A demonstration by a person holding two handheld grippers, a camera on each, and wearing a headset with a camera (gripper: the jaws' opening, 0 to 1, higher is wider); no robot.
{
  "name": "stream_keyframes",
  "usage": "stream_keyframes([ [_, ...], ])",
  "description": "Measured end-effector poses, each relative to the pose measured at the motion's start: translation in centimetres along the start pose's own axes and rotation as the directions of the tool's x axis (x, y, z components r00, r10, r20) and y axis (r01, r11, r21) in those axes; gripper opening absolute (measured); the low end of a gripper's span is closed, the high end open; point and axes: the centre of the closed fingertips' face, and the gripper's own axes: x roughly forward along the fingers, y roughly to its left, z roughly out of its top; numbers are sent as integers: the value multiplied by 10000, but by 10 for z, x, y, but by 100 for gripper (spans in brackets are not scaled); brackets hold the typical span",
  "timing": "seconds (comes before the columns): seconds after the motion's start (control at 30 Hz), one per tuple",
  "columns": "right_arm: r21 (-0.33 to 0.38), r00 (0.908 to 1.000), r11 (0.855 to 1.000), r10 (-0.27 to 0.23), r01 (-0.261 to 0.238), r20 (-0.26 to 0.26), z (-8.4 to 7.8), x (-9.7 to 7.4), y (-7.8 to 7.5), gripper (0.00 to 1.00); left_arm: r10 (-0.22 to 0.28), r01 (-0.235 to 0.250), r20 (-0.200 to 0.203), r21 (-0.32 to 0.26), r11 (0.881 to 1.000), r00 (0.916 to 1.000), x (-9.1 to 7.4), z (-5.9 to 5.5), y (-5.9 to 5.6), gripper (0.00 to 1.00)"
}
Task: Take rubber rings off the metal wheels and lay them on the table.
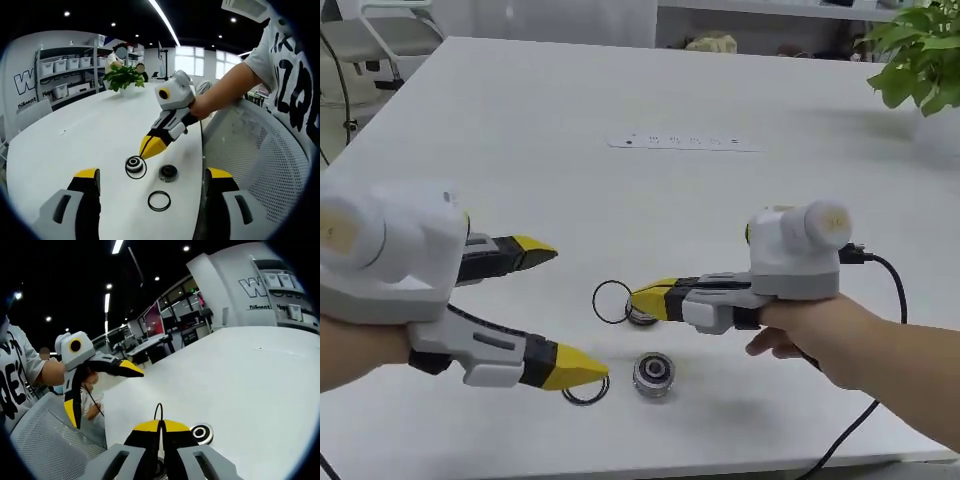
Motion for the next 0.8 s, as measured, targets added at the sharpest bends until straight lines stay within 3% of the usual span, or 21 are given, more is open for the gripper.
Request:
stream_keyframes([
  [0.33,209,9992,9991,365,-362,-140,-4,1,7,0,166,-164,47,-317,9994,9999,-13,-7,-5,90],
  [0.8,893,9934,9922,935,-874,-661,-20,9,22,0,687,-677,147,-585,9960,9975,-32,-13,-1,95],
])
